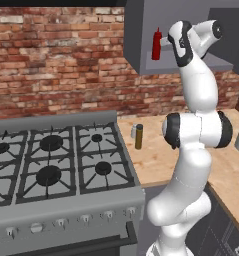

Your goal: Collect the turmeric, ketchup, and shaker from the cabinet and place them next to the stove.

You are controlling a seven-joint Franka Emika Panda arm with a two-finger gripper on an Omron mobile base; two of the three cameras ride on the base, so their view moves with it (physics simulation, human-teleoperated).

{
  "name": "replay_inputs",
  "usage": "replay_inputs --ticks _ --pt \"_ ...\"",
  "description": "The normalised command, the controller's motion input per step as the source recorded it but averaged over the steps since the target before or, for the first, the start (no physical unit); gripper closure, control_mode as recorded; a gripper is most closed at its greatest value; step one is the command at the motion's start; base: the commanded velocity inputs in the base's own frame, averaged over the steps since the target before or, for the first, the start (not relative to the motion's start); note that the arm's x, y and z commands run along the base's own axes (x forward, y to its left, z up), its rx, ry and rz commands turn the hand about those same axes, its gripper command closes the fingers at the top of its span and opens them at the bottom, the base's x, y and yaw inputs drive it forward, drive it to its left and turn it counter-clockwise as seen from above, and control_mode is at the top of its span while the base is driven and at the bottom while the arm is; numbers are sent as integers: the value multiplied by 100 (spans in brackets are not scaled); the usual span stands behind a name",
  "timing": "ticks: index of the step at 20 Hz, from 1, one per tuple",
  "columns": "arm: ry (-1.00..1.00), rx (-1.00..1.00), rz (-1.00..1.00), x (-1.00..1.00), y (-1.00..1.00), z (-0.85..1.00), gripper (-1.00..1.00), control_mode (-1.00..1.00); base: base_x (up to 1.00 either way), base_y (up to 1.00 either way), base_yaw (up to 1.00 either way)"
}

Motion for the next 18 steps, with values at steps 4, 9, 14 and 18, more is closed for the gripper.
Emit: replay_inputs --ticks 4,9,14,18 --pt "0 0 9 30 1 0 -100 -100 0 0 0" --pt "0 0 9 20 0 0 -100 -100 0 0 0" --pt "0 0 10 16 6 0 -100 -100 0 0 0" --pt "0 0 10 15 12 0 -100 -100 0 0 0"
